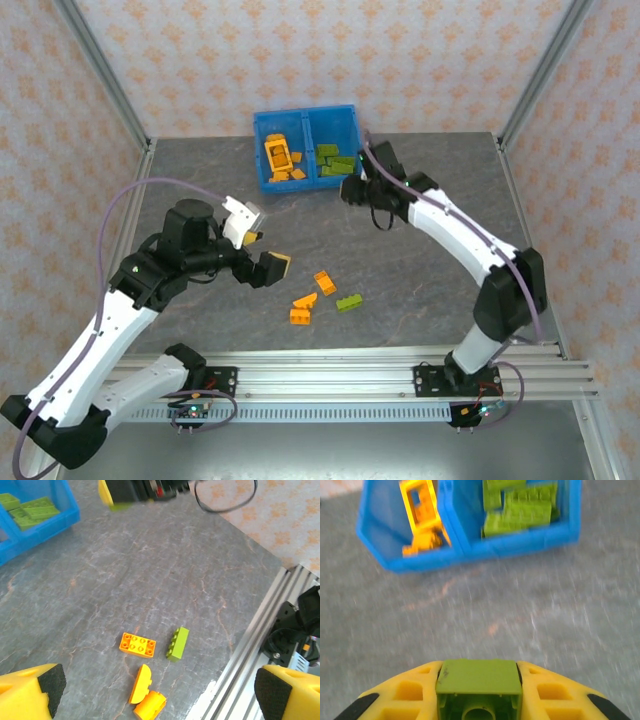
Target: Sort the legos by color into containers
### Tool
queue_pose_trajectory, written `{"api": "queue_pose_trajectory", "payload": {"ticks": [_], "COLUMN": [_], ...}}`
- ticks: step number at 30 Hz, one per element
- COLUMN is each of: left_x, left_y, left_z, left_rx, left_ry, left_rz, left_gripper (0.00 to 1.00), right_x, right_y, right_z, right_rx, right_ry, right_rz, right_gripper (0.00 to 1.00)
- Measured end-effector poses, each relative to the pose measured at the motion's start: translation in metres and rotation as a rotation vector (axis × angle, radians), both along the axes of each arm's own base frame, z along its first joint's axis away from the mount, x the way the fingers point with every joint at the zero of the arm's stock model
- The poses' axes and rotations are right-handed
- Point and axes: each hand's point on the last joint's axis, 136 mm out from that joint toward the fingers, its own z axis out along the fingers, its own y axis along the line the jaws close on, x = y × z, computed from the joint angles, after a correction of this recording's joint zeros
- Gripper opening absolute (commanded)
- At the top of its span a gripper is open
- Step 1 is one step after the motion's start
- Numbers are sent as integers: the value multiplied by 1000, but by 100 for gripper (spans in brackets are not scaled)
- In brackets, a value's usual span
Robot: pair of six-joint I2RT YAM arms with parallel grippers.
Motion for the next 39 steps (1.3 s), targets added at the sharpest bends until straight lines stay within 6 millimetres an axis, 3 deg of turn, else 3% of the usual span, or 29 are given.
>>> {"api": "queue_pose_trajectory", "payload": {"ticks": [4,12,18,21,26,34,37,39], "left_x": [6,26,29,29,28,31,32,31], "left_y": [13,19,27,31,33,31,34,35], "left_z": [-8,-29,-31,-29,-35,-42,-43,-44], "left_rx": [-7,-163,-174,-160,-133,-118,-110,-101], "left_ry": [4,53,51,39,49,71,68,69], "left_rz": [113,304,365,380,382,382,395,399], "left_gripper": [100,100,100,100,100,100,100,100], "right_x": [51,157,203,210,215,213,195,172], "right_y": [6,31,47,49,52,53,48,38], "right_z": [0,-32,-65,-81,-88,-53,-29,-6], "right_rx": [21,23,35,32,52,85,77,66], "right_ry": [-32,-63,-81,-77,-74,-114,-95,-80], "right_rz": [-45,-106,-133,-143,-151,-145,-125,-116], "right_gripper": [26,26,28,33,57,66,68,73]}}
